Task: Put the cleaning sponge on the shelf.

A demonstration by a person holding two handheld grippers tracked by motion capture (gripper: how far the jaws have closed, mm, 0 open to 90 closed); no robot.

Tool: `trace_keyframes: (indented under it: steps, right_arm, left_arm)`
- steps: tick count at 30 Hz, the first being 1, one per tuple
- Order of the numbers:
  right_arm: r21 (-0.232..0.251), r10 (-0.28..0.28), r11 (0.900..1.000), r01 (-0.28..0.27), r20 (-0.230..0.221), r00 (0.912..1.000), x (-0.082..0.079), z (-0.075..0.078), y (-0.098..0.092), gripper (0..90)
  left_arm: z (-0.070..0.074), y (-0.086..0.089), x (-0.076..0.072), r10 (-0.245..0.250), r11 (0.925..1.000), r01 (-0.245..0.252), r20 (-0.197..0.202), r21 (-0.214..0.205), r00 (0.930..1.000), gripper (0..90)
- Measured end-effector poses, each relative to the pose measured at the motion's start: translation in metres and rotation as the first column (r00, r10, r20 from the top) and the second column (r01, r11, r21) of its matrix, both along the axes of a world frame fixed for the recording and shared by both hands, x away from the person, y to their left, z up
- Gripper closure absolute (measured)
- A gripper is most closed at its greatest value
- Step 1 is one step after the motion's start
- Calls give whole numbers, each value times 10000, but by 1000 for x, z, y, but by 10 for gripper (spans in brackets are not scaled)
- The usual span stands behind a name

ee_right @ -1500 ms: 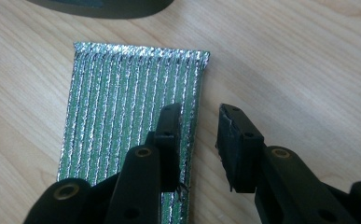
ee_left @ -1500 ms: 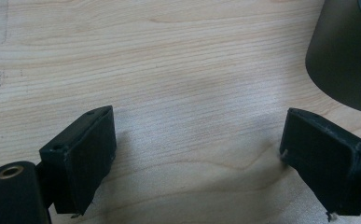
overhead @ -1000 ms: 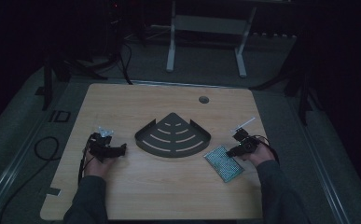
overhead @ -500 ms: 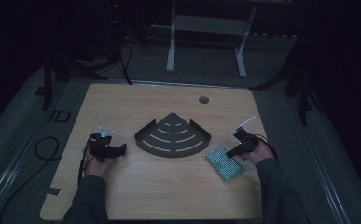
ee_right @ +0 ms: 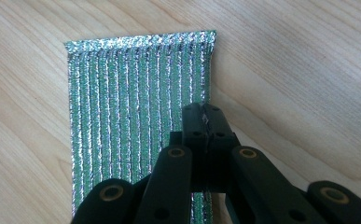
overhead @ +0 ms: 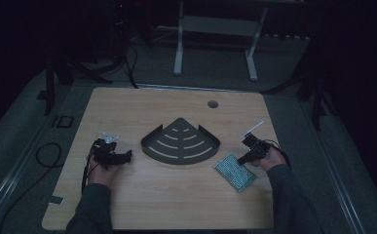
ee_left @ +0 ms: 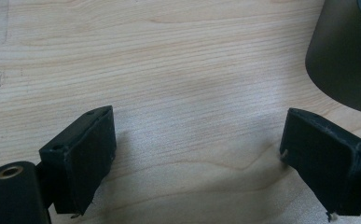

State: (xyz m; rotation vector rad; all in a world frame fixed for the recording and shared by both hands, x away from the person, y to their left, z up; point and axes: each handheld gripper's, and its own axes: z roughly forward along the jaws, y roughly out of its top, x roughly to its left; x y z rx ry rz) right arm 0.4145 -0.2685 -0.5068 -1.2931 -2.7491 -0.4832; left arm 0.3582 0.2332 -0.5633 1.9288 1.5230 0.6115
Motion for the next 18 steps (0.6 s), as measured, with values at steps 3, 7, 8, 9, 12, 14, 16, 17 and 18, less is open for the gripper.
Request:
trace_keyframes:
  steps: [3,7,8,9,12,14,16,17,18]
  right_arm:
    - [-5,24,10000,-24,65,10000,-1,3,0,897]
    - [-43,55,10000,-55,175,9998,-2,11,-1,897]
    - [-43,55,10000,-55,175,9998,-2,11,-1,897]
    - [-6,40,10000,-40,247,9997,-2,14,-2,897]
    - [73,-62,10000,59,363,9993,-1,20,-4,898]
    - [49,-93,9999,91,446,9990,-1,23,-5,898]
    - [40,-78,10000,77,431,9990,0,26,-6,898]
    - [13,-85,10000,85,498,9987,0,28,-6,898]
    - [13,-85,10000,85,498,9987,0,28,-6,898]
  left_arm:
    - [0,0,0,1,10000,-1,1,0,10000,109]
    - [0,0,0,4,10000,-4,3,-4,10000,109]
    - [0,0,0,4,10000,-4,3,-4,10000,109]
    - [0,0,0,6,10000,-6,4,-4,10000,109]
    - [0,0,0,9,10000,-9,9,-2,10000,108]
    - [0,0,0,11,10000,-11,13,-3,10000,109]
    - [0,0,0,12,10000,-12,12,-4,10000,108]
    - [0,0,0,11,10000,-11,13,-3,10000,108]
    - [0,0,0,11,10000,-11,13,-3,10000,108]
